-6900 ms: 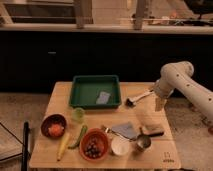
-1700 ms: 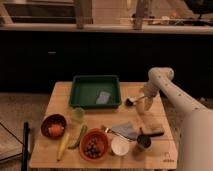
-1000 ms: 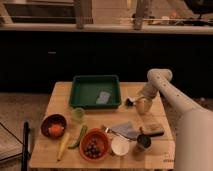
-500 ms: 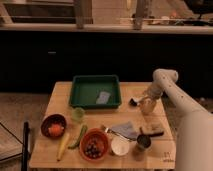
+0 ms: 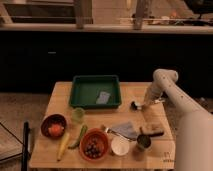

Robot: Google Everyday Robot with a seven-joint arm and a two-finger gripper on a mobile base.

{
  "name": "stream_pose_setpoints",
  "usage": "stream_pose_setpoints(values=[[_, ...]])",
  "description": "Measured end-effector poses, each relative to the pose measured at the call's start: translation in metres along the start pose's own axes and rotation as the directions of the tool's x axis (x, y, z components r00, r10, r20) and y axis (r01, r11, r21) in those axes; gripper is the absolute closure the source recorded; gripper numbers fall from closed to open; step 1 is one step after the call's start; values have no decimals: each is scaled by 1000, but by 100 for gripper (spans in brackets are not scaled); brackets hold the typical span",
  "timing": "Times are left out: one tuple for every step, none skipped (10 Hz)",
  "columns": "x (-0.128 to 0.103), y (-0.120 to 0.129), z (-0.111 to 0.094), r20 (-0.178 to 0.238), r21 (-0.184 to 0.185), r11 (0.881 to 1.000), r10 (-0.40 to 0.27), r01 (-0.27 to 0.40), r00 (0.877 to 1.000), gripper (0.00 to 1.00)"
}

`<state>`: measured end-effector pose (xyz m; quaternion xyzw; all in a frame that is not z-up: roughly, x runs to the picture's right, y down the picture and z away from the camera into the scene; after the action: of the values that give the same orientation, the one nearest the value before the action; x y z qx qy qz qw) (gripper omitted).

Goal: Place brush in tray

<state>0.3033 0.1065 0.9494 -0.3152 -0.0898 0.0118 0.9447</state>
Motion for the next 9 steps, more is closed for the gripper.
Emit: stream_pose_setpoints(values=[[0, 1, -1, 0, 0, 1000, -3, 3, 1000, 96], [1, 2, -4, 2, 7, 1000, -10, 9, 1000, 100], [0, 3, -11, 2, 19, 1000, -17, 17, 1000, 100], [-2, 3, -21, 2, 38, 999, -29, 29, 1000, 100], [-3, 3, -30, 1, 54, 998, -38, 38, 999, 100], [-4, 4, -36, 0, 69, 997, -46, 46, 999, 100], [-5, 4, -44, -2, 84, 995, -53, 53, 999, 100], [-7, 5, -55, -5, 106, 992, -63, 63, 998, 100], [-11, 5, -68, -7, 132, 988, -76, 76, 997, 100]])
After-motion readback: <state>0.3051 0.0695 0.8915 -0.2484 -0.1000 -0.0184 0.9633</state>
